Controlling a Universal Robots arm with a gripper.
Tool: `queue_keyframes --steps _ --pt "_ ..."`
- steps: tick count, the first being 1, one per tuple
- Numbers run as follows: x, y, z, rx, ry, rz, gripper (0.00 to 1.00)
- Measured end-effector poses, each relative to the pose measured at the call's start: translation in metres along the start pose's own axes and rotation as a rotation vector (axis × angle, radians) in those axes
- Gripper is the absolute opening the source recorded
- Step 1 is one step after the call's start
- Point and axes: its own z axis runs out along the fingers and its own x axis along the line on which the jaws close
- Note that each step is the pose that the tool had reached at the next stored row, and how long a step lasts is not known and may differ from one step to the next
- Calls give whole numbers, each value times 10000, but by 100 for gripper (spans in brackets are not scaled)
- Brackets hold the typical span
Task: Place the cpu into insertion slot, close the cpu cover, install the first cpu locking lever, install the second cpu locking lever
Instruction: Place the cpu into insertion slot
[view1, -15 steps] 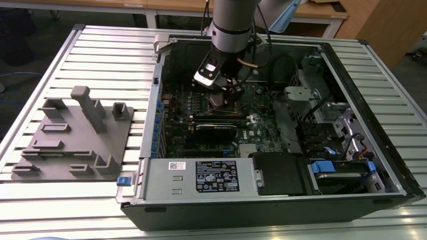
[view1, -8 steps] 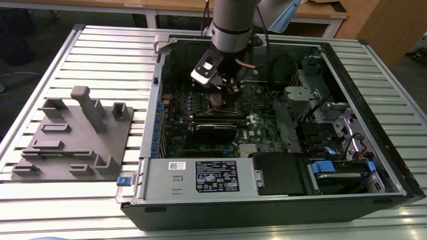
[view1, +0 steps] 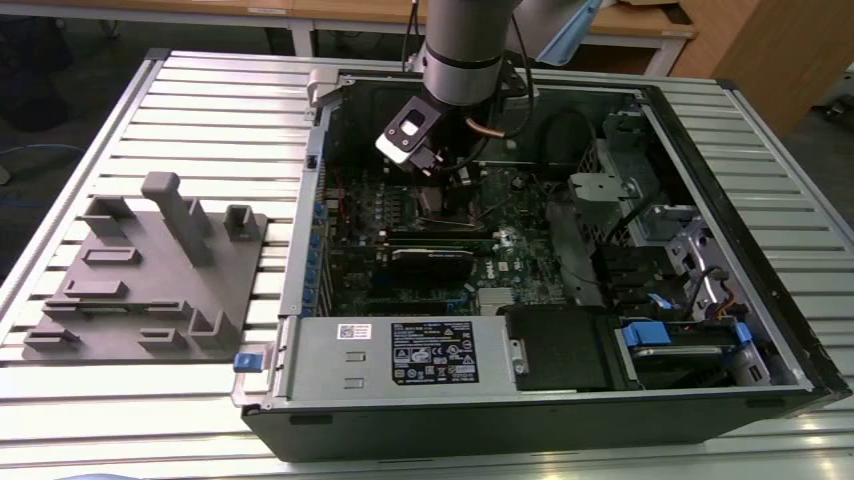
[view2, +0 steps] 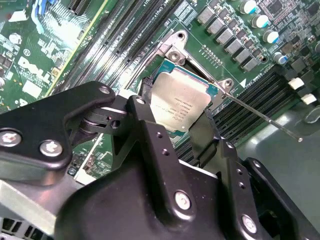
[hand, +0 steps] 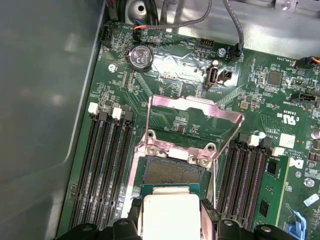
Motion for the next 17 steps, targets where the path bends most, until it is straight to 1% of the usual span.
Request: queue_keyframes --steps 13,15,17 --pt "0 0 0 -3 3 37 54" --pt "0 1 -1 -3 -1 143 54" --pt "0 1 -1 -6 -5 370 54"
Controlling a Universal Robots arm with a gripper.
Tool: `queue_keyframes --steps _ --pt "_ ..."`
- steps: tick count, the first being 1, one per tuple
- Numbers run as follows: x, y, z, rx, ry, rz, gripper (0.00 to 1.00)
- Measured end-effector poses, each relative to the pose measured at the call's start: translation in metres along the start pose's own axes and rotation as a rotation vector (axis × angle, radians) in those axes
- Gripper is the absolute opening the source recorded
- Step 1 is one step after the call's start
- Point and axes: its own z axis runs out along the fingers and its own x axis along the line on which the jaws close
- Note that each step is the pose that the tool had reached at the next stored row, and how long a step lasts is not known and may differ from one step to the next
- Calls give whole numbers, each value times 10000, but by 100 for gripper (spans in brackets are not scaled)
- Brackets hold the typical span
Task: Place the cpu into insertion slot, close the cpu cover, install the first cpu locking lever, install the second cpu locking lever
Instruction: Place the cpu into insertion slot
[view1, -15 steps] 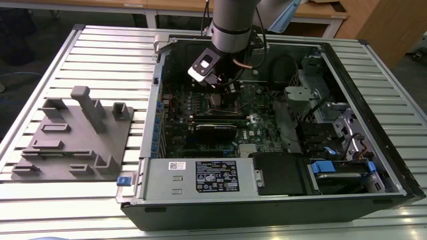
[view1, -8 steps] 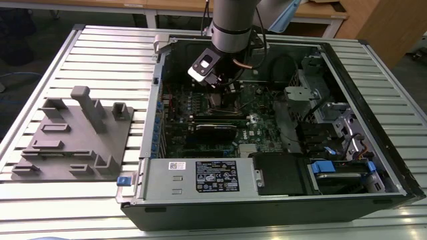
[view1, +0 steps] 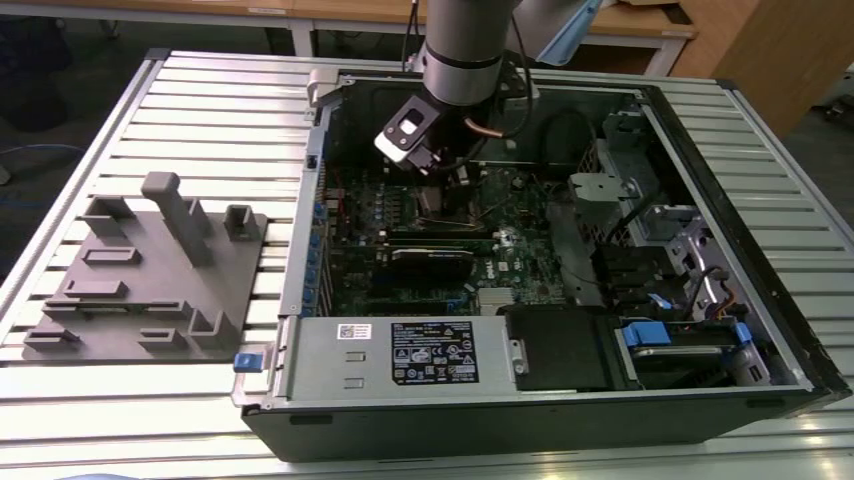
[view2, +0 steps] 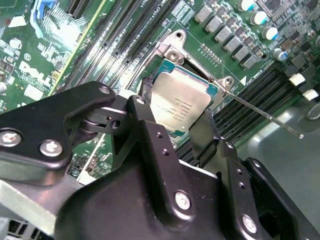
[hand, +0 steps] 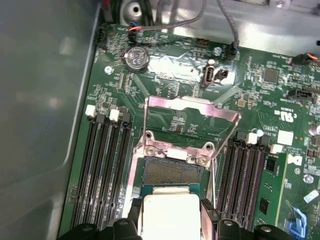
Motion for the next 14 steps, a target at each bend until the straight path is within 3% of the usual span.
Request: queue_keyframes --steps 6,10,11,14 --pt "0 0 1 -13 -15 992 54" --pt "0 0 1 -18 -16 1077 54" --pt "1 -3 1 -49 -19 1079 54" --pt "1 -6 3 -255 -35 1073 54"
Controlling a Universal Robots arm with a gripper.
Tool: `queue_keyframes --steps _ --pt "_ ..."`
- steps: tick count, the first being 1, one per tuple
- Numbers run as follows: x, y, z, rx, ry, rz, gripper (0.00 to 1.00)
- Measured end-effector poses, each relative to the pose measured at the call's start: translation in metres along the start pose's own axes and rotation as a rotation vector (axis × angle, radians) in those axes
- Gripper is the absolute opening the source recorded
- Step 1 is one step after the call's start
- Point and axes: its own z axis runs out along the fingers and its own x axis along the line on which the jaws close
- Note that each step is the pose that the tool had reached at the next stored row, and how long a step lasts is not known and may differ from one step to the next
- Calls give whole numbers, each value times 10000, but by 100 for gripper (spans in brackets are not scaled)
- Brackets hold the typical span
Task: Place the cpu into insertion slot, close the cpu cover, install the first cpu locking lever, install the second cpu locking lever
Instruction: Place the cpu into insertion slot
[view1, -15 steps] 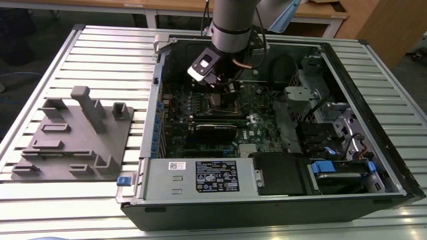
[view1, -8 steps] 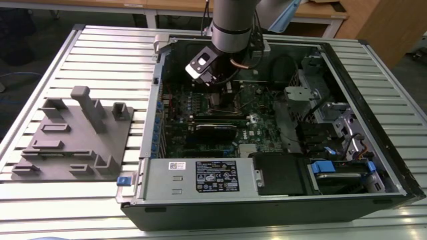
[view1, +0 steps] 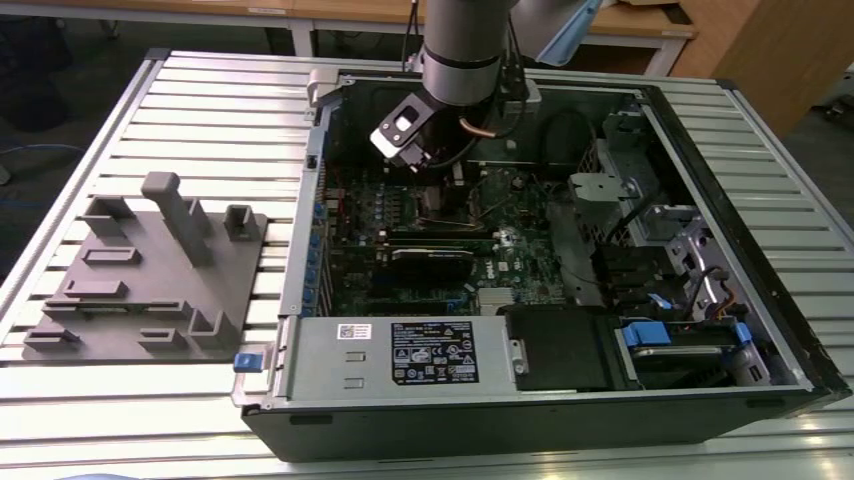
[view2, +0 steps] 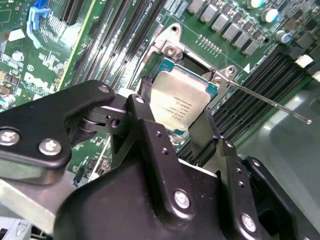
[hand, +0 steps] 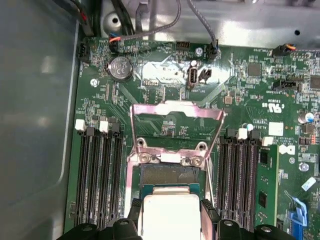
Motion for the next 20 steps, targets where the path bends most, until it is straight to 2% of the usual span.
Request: queue_keyframes --steps 2,7,13,20 --pt "0 0 1 -16 -2 56 54" --pt "-1 0 10 -25 -36 868 54" --pt "0 0 12 -27 -37 898 54" --pt "0 -1 14 -63 -37 898 54"
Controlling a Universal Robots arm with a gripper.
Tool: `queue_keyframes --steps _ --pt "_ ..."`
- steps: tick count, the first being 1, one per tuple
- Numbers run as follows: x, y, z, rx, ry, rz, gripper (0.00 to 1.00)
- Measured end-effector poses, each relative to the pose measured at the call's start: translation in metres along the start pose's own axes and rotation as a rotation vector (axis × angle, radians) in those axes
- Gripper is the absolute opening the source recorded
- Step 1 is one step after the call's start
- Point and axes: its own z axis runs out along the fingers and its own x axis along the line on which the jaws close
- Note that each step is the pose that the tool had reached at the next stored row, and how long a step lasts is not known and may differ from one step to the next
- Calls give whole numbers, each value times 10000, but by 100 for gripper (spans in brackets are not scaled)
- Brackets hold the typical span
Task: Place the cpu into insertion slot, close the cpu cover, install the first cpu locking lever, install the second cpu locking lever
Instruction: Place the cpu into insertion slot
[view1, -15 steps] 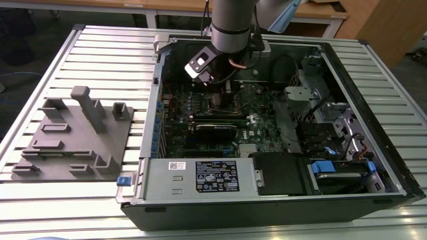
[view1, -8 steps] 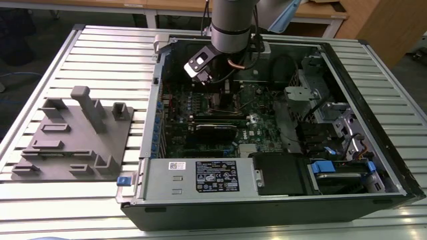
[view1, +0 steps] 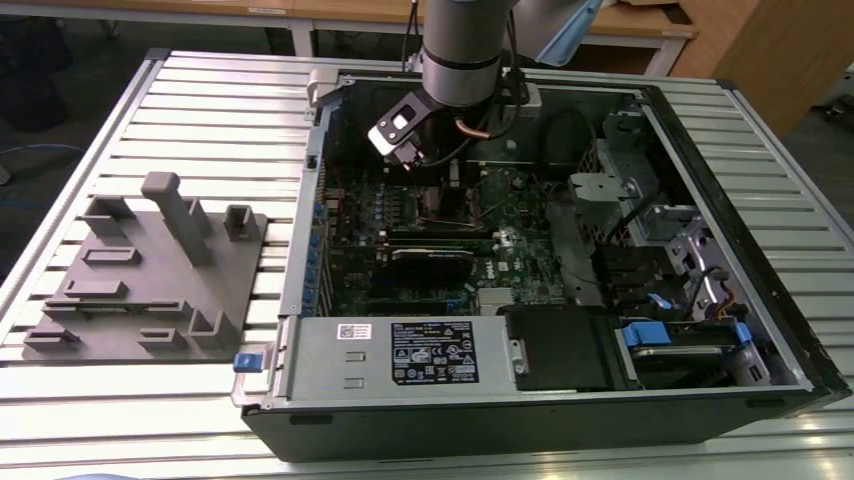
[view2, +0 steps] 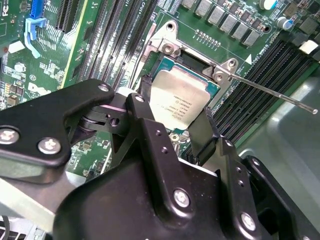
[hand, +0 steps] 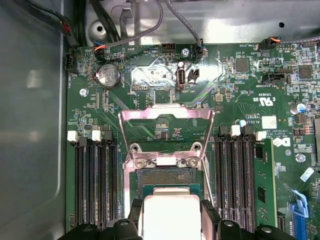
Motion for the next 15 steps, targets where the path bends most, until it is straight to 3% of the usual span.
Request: queue_keyframes --steps 9,13,15 --pt "0 0 1 -2 1 0 54" --pt "-1 -1 20 -182 6 -2 54" --pt "0 -1 21 -194 9 -4 54"
